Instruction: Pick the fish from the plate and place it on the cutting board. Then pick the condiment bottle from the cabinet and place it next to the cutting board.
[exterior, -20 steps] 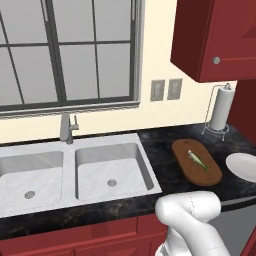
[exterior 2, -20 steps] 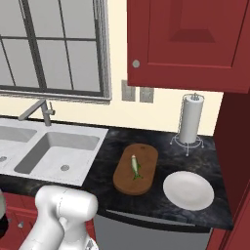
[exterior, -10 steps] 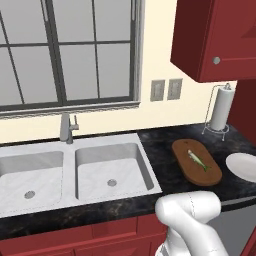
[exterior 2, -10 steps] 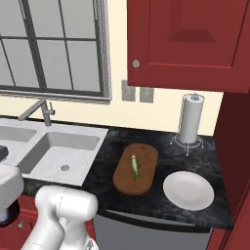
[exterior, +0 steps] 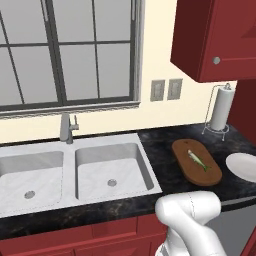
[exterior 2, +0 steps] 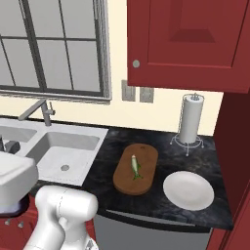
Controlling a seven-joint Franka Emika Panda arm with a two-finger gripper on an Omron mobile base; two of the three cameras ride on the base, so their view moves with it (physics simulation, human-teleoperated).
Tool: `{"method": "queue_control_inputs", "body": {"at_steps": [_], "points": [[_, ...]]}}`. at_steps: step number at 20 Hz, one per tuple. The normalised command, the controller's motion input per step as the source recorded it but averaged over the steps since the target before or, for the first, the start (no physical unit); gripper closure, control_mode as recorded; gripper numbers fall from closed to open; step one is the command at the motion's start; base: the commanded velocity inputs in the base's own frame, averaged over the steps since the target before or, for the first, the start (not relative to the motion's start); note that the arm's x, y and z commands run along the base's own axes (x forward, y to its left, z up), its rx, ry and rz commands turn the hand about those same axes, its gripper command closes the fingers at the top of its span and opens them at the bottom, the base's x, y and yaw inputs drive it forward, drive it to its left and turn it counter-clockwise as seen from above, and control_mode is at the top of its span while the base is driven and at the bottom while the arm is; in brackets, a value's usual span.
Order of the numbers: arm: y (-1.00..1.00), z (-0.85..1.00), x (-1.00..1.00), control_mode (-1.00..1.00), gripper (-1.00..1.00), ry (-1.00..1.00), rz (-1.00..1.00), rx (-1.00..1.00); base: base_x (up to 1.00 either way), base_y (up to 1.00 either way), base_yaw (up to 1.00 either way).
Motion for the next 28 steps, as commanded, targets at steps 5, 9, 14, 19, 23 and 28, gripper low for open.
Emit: {"method": "queue_control_inputs", "body": {"at_steps": [5,9,14,19,23,28], "points": [[0.0,-0.19,0.08,-1.0,1.0,-0.09,0.05,0.0,0.0,0.0,0.0],[0.0,-0.24,0.0,-1.0,1.0,-0.16,0.07,0.0,0.0,0.0,0.0],[0.0,-0.1,0.04,-1.0,1.0,-0.1,0.07,0.0,0.0,0.0,0.0],[0.0,-0.02,0.1,-1.0,1.0,-0.05,0.06,0.0,0.0,0.0,0.0],[0.0,-0.12,0.16,-1.0,1.0,-0.06,0.05,0.0,0.0,0.0,0.0],[0.0,-0.2,0.18,-1.0,1.0,-0.08,0.04,-0.01,0.0,0.0,0.0]]}}
